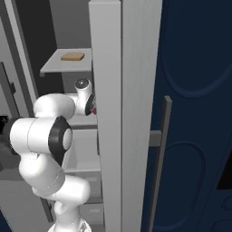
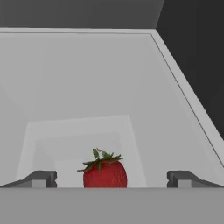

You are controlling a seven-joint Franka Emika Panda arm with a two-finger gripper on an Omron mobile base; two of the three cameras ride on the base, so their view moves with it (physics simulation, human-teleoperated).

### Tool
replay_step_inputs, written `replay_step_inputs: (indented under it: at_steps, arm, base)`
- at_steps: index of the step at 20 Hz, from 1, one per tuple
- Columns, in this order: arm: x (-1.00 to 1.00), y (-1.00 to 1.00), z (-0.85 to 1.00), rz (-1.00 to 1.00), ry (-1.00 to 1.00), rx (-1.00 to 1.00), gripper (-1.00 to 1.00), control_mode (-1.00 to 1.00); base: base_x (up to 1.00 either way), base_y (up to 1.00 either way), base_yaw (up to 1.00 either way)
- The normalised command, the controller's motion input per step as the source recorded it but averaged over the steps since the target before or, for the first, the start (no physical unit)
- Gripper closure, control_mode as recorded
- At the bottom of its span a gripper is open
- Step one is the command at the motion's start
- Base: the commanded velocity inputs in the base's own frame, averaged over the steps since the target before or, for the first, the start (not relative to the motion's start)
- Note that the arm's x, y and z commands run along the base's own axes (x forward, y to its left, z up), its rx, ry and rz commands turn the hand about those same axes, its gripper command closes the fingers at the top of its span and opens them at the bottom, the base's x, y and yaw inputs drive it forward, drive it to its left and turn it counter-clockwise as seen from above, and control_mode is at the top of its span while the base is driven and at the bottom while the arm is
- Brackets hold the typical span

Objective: Take the strawberry from the fridge and place it on top of the pancake, located on the dining counter.

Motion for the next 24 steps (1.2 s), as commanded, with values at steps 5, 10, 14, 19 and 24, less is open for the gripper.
replay_step_inputs:
  at_steps: [5, 10, 14, 19, 24]
  arm:
    - [0.02, 0.0, -0.4, 0.0, 0.0, 0.0, -1.0, -1.0]
    - [0.03, 0.0, -0.16, 0.0, 0.0, 0.0, -1.0, -1.0]
    - [0.06, 0.0, -0.13, 0.0, 0.0, 0.0, -1.0, -1.0]
    - [0.06, 0.0, -0.2, 0.0, 0.0, 0.0, 1.0, -1.0]
    - [0.01, 0.0, -0.22, 0.0, 0.0, 0.0, 1.0, -1.0]
  base:
    - [0.0, 0.0, 0.0]
    - [0.0, 0.0, 0.0]
    - [0.0, 0.0, 0.0]
    - [0.0, 0.0, 0.0]
    - [0.0, 0.0, 0.0]
